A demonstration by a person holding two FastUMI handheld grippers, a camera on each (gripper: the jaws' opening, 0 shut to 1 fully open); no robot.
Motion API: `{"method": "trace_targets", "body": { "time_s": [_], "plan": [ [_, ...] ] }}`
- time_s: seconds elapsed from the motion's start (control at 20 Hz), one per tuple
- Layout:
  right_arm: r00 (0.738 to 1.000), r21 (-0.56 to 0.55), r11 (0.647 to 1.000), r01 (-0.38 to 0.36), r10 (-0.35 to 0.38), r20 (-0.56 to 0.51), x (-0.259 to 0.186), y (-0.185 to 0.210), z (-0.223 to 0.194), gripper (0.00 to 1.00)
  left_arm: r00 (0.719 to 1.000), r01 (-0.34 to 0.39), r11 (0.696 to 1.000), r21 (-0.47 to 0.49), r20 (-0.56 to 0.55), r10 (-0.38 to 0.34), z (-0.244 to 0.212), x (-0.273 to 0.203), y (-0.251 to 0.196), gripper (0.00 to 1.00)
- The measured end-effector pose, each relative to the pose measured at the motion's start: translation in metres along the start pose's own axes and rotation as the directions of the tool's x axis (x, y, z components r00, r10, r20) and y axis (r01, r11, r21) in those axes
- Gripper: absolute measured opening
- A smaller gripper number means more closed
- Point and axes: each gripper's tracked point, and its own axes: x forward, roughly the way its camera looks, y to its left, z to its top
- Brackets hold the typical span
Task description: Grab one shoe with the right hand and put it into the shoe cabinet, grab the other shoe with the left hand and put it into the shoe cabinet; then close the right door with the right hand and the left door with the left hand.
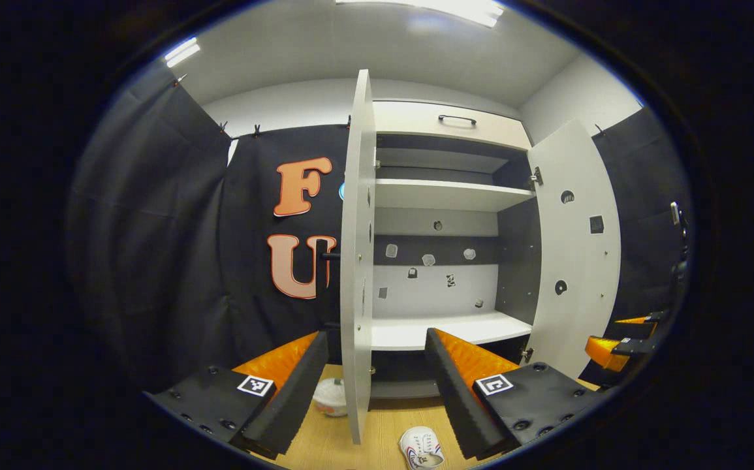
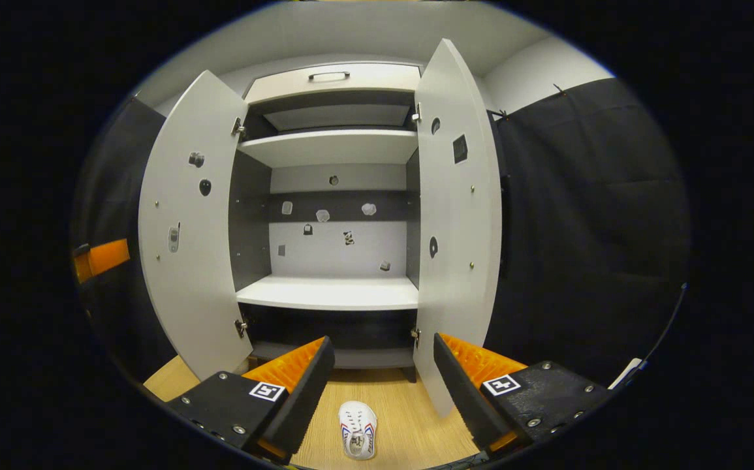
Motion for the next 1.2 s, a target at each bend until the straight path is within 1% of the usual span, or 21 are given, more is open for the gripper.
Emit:
{"method": "trace_targets", "body": {
  "time_s": [0.1,0.25,0.35,0.45,0.55,0.75,0.9,1.1,1.15,1.2],
  "plan": [
    [0.998,-0.002,1.000,-0.002,0.002,-0.055,0.008,0.002,-0.029,0.94,1.000,-0.007,1.000,0.002,-0.008,0.007,-0.003,0.000,0.003,0.97],
    [0.994,-0.026,1.000,-0.018,0.015,-0.109,0.020,0.007,-0.071,0.94,1.000,-0.025,1.000,0.005,-0.016,0.025,-0.007,0.000,0.009,0.97],
    [0.985,-0.036,0.999,-0.028,0.021,-0.170,0.031,0.009,-0.105,0.94,0.999,-0.035,0.999,0.008,-0.025,0.035,-0.011,0.001,0.012,0.97],
    [0.975,-0.004,0.999,-0.043,0.041,-0.218,0.037,0.014,-0.138,0.94,0.999,-0.042,0.999,0.012,-0.029,0.042,-0.013,0.000,0.014,0.97],
    [0.965,0.002,0.999,-0.041,0.040,-0.260,0.049,0.012,-0.168,0.94,0.998,-0.050,0.999,0.021,-0.032,0.051,-0.015,0.000,0.017,0.97],
    [0.936,-0.006,0.999,-0.046,0.041,-0.350,0.067,0.010,-0.228,0.94,0.996,-0.067,0.997,0.036,-0.052,0.069,-0.024,0.000,0.023,0.97],
    [0.907,0.033,0.999,-0.035,0.046,-0.419,0.080,0.010,-0.270,0.95,0.994,-0.083,0.995,0.054,-0.066,0.087,-0.028,0.000,0.027,0.97],
    [0.872,0.040,0.999,-0.016,0.034,-0.489,0.095,0.003,-0.311,0.93,0.992,-0.081,0.995,0.060,-0.092,0.087,-0.038,0.002,0.027,0.97],
    [0.862,0.046,0.999,-0.017,0.038,-0.506,0.097,0.003,-0.319,0.93,0.991,-0.082,0.995,0.063,-0.097,0.088,-0.040,0.002,0.027,0.94],
    [0.852,0.052,0.999,-0.015,0.040,-0.522,0.101,0.003,-0.329,0.92,0.991,-0.083,0.994,0.065,-0.099,0.090,-0.041,0.003,0.027,0.97]
  ]
}}
